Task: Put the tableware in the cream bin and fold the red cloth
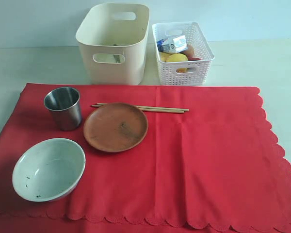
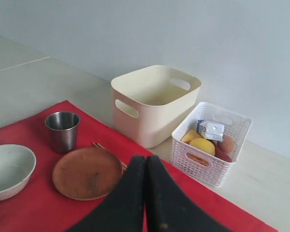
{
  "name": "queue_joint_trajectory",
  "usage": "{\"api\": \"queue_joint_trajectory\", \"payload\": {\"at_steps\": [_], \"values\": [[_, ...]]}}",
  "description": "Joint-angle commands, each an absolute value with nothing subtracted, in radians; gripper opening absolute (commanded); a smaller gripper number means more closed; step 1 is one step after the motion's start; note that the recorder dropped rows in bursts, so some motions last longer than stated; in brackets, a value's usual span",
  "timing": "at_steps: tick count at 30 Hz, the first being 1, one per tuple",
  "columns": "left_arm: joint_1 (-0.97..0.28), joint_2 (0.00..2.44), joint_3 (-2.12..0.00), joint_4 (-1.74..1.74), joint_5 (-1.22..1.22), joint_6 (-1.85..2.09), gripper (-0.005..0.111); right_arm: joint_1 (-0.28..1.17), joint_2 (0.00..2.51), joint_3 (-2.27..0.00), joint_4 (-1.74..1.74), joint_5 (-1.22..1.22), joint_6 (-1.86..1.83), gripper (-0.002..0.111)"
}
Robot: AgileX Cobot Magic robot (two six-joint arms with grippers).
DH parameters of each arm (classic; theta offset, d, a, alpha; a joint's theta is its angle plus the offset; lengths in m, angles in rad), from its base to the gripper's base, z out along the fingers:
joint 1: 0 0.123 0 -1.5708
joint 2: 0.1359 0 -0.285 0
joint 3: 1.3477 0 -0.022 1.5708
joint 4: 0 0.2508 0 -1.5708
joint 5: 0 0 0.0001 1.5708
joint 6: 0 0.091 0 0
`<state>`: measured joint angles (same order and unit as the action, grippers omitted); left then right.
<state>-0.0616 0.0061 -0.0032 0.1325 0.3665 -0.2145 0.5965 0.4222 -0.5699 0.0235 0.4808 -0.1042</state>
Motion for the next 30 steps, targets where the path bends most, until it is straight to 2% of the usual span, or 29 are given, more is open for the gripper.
{"api": "queue_joint_trajectory", "payload": {"at_steps": [1,10,30], "values": [[-0.06,0.0,0.0,0.181,0.369,-0.215,0.0,0.593,0.421,-0.511,0.019,0.439,-0.105,0.0],[-0.06,0.077,-0.14,0.169,0.375,-0.215,0.0,0.593,0.421,-0.445,0.019,0.391,-0.105,0.0],[-0.06,0.652,-0.547,0.169,0.379,-0.215,0.0,0.593,0.512,-0.354,0.022,0.263,-0.1,0.0]]}}
